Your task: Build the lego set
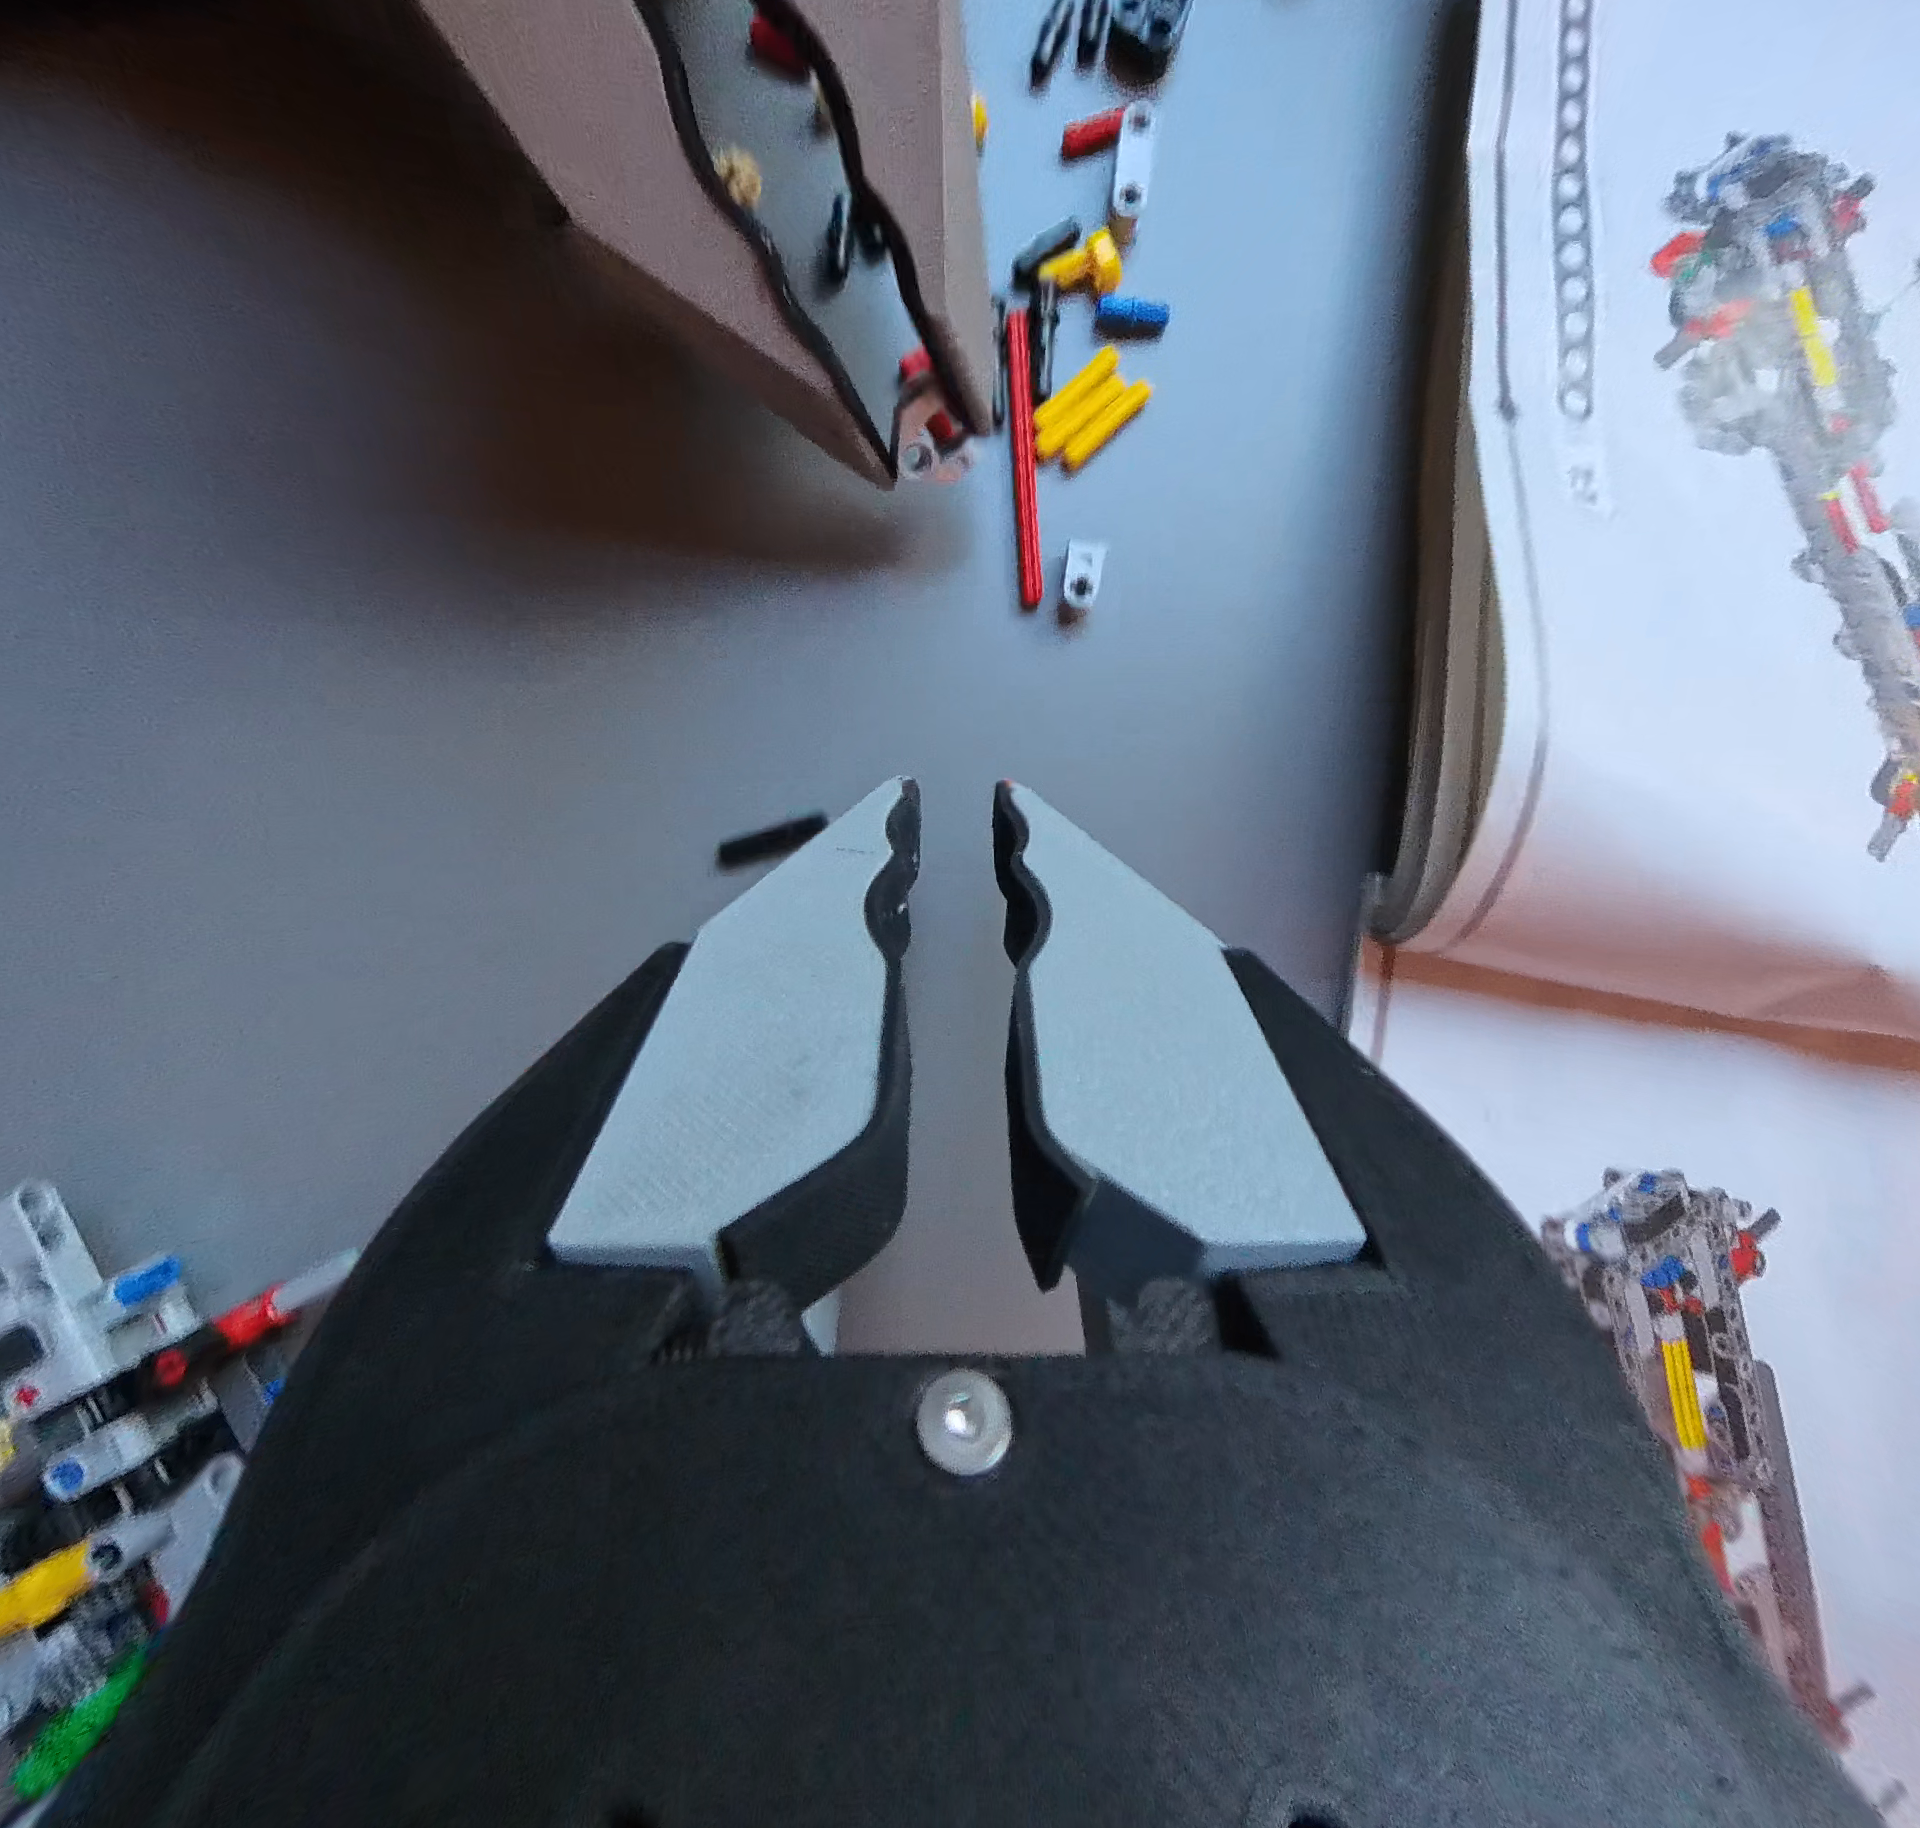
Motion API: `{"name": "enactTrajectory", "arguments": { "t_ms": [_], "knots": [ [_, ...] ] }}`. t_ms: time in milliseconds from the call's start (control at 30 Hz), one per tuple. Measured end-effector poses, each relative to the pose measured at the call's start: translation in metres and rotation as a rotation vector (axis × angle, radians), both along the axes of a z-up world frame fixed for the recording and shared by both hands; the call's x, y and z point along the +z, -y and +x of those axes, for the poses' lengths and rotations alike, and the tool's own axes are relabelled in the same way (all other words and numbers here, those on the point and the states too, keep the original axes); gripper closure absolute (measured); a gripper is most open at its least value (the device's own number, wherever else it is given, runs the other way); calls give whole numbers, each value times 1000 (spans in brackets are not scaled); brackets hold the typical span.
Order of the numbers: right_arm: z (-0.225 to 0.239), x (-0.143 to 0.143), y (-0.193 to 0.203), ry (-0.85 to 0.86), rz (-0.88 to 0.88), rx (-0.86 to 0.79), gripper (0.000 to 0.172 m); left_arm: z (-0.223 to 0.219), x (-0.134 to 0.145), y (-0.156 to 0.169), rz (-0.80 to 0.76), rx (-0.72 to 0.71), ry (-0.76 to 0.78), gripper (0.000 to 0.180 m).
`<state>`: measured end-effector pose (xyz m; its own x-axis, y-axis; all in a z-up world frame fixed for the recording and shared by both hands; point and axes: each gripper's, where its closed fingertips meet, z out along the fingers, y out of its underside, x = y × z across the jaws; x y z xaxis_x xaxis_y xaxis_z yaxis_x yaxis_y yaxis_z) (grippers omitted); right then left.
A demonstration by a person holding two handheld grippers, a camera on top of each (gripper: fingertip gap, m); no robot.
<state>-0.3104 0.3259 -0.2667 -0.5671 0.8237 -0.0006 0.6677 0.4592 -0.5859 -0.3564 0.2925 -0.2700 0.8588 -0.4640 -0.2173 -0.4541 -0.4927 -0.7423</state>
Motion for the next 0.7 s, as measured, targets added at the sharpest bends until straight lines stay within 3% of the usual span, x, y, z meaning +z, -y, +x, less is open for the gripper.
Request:
{"name": "enactTrajectory", "arguments": {
  "t_ms": [133, 267, 400, 467, 700],
  "knots": [
    [-19, 11, 25, -24, -102, -45, 162, -3, 2, 2, 33, 17, -45, 167],
    [-32, 13, 29, 20, -204, -219, 169, 6, 19, -1, 147, -26, -116, 167],
    [-34, 42, 45, 88, -598, -278, 166, 8, 32, -2, 216, -28, -155, 167],
    [-34, 52, 52, 105, -703, -262, 161, 12, 45, -2, 281, -31, -133, 167],
    [-38, 67, 52, 68, -776, -266, 165, 9, 59, -1, 357, -14, -141, 167]
  ]
}}
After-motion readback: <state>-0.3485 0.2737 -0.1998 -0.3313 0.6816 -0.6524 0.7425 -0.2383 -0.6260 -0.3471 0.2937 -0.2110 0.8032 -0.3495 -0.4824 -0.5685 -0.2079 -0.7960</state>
